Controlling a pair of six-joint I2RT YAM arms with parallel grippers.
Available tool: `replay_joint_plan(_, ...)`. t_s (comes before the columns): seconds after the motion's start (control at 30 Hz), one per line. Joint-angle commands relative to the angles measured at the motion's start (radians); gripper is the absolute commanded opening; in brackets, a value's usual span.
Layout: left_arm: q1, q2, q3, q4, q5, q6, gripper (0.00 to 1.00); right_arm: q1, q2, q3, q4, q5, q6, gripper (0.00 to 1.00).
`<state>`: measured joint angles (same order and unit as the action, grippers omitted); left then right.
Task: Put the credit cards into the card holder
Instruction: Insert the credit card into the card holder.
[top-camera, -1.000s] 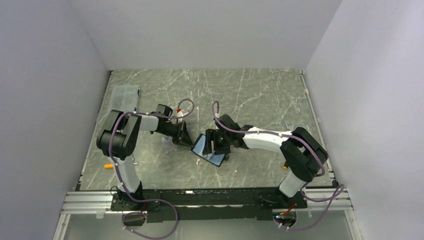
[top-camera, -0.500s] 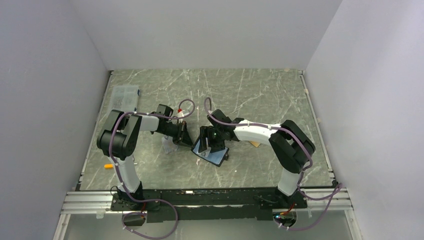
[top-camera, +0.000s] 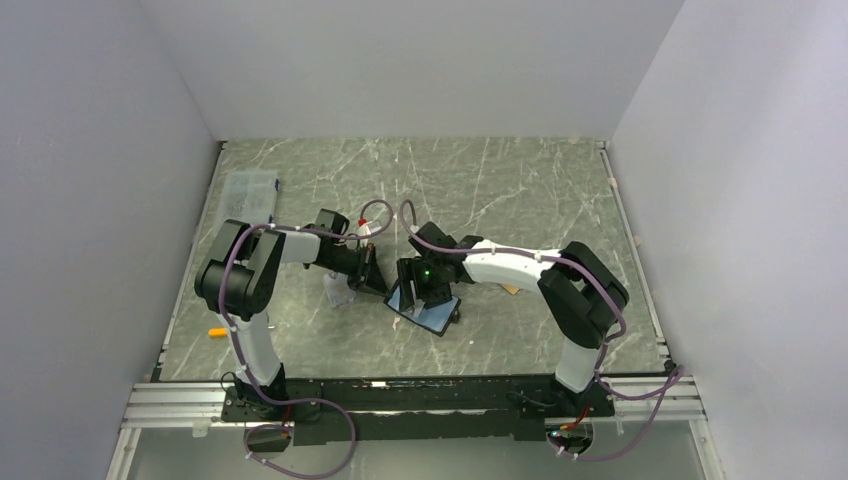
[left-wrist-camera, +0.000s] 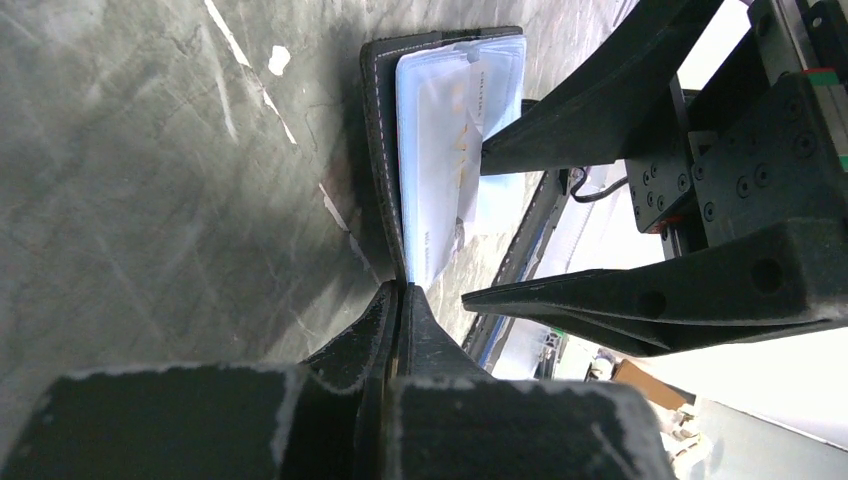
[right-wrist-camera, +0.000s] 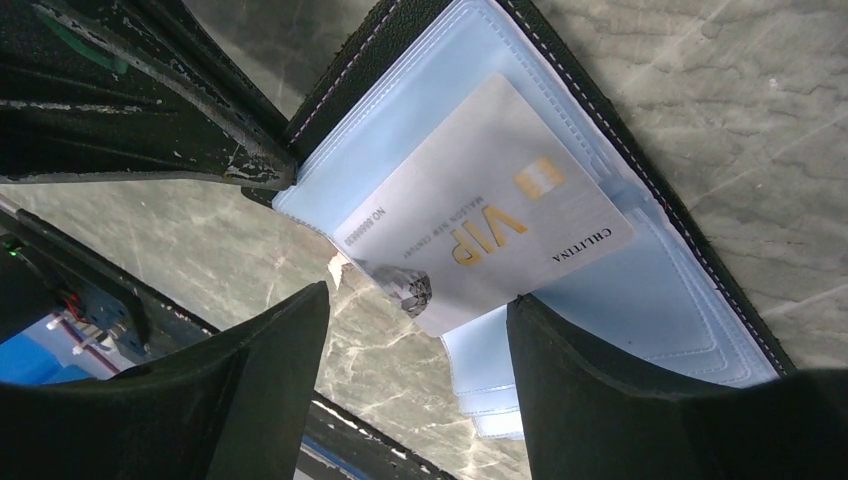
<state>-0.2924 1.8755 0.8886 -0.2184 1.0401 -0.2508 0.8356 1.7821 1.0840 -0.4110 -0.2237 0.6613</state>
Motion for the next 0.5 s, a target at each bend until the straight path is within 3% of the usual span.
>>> replay_joint_plan(0.0, -0.004, -0.019, 0.018, 0.012, 0.041, 0.01, 0.0, 0.019, -0.017, 0.012, -0.054, 0.005, -0.014, 0.68)
replay_joint_plan(0.2, -0.005, -0.019, 0.015, 0.021, 0.043, 0.006, 0.0, 0.026, -0.072, -0.018, 0.078, -0.05, -0.043, 0.7)
replay_joint_plan(0.47, -0.015, -0.023, 0.018, 0.017, 0.035, 0.01, 0.0, 0.027, -0.03, 0.025, 0.11, -0.112, -0.082, 0.71)
